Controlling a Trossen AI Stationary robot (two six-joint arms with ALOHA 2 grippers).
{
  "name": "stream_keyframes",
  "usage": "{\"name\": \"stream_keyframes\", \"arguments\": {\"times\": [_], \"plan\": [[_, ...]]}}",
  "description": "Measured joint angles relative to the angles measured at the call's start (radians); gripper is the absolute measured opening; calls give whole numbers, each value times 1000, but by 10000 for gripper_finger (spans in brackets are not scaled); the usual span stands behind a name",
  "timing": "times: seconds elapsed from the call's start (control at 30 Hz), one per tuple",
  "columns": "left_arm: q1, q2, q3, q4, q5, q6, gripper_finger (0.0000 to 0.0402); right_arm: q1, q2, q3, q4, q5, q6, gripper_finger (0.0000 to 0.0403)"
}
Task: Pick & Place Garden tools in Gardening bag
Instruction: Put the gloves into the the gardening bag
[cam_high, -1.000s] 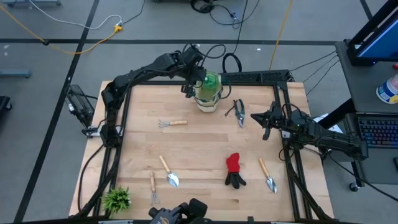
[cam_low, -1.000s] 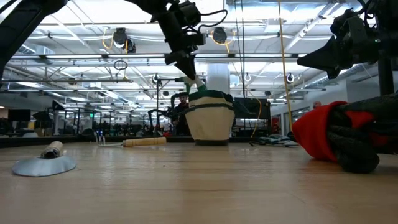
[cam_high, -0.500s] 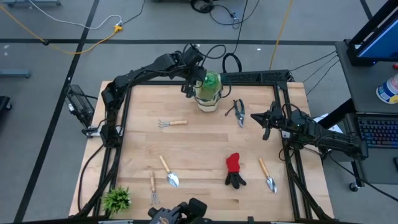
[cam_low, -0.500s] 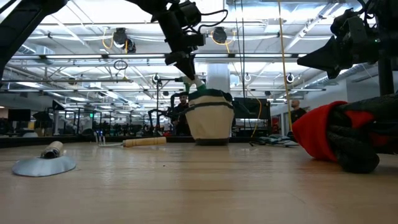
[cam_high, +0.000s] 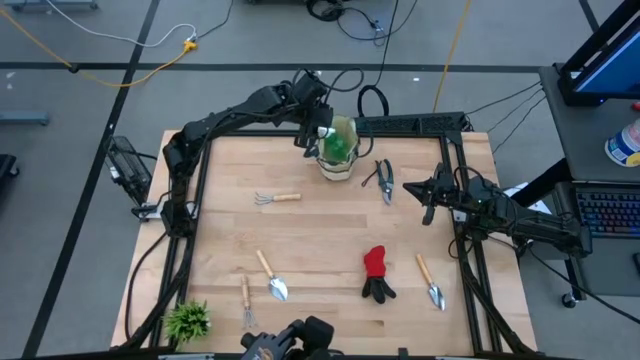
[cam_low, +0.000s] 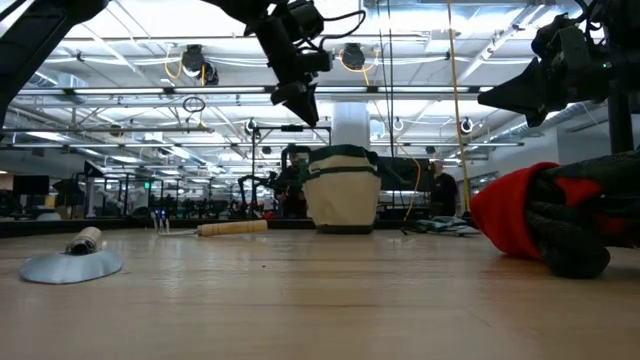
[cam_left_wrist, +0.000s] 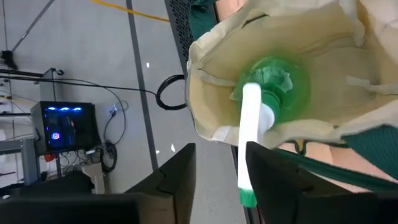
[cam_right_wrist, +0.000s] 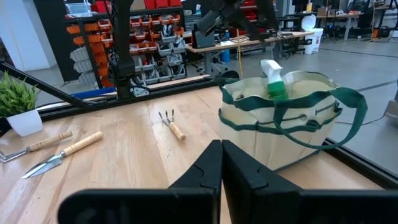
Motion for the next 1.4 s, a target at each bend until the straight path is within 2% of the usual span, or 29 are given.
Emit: {"name": "stream_keyframes", "arguments": {"times": [0.2, 0.4, 0.57, 0.7, 0.87, 1.0, 1.17, 1.27, 1.4], "plan": [[0, 0, 0, -1, -39, 1, 174, 0, 0, 0, 0, 0, 0, 0], [-14, -4, 0, -3, -92, 6, 169, 0, 0, 0, 0, 0, 0, 0], [-56, -32, 0, -10, -28, -18, 157, 0, 0, 0, 0, 0, 0, 0], [-99, -50, 0, -37, 4, -122, 148, 0, 0, 0, 0, -5, 0, 0], [-130, -87, 1, -109, 146, -349, 137, 0, 0, 0, -1, -7, 82, 0], [-130, -111, 0, -196, 322, -537, 137, 0, 1, 0, -2, -6, 254, 0], [-127, -124, 0, -286, 533, -692, 144, 1, 2, 0, 7, -7, 420, 0], [-136, -123, 0, -330, 579, -757, 145, 2, 2, 0, 21, -6, 491, 0], [-158, -123, 0, -337, 543, -796, 145, 2, 2, 0, 19, -5, 524, 0]]}}
